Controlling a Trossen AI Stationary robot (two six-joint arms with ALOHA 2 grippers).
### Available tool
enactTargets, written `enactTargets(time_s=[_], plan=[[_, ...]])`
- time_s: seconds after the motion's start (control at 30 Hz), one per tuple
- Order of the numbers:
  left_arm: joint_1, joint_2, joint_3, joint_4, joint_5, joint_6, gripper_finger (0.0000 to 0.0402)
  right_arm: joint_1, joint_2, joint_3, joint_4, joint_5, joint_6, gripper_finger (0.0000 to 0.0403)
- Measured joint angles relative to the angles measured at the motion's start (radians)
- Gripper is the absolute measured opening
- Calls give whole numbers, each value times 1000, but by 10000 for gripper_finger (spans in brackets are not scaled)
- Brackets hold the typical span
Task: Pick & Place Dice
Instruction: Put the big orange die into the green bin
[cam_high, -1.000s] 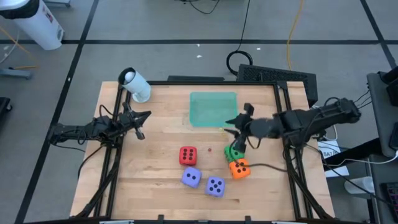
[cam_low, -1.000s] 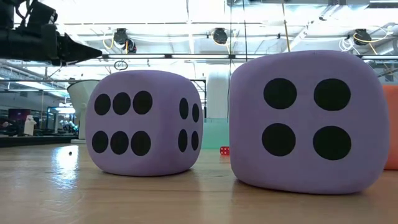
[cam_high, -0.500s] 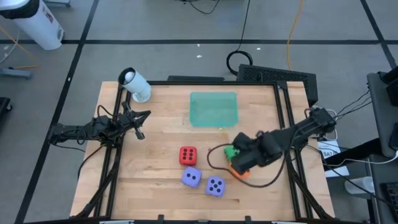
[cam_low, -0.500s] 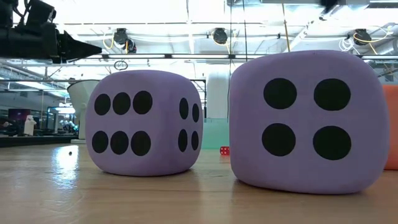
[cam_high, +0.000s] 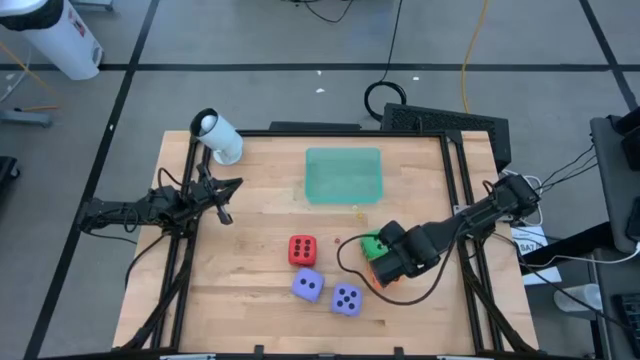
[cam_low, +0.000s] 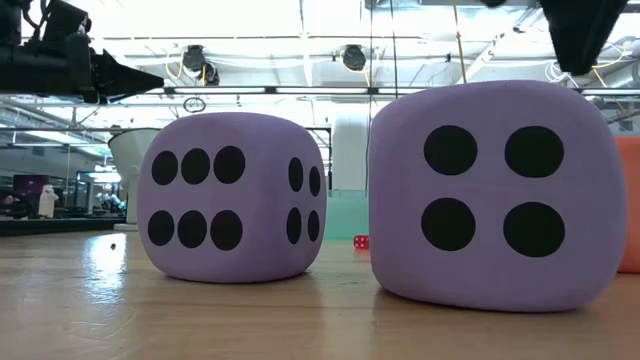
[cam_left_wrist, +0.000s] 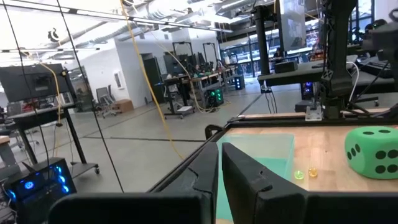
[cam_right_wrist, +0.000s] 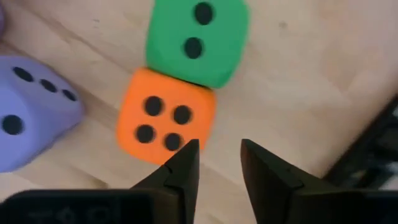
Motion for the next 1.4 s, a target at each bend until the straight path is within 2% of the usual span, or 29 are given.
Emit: enactTargets(time_s=[0.17, 0.43, 0.5, 0.63, 0.8, 1.1, 1.4], plan=[[0, 0, 0, 0, 0, 0, 31, -19, 0, -64, 127, -38, -46, 182], [0, 0, 0, 6, 0, 19, 31, -26, 0, -97, 181, -37, -33, 367], [0, 0, 0, 5, 0, 19, 31, -26, -1, -104, 181, -38, -15, 391], [0, 0, 0, 5, 0, 19, 31, -25, -1, -120, 217, -36, -9, 381], [0, 0, 0, -1, 0, 19, 31, -25, -1, -155, 303, -40, 1, 397], [0, 0, 0, -2, 0, 19, 31, -25, -1, -254, 400, -109, 27, 398], [0, 0, 0, -3, 0, 19, 31, -32, -6, -334, 515, -116, 31, 399]])
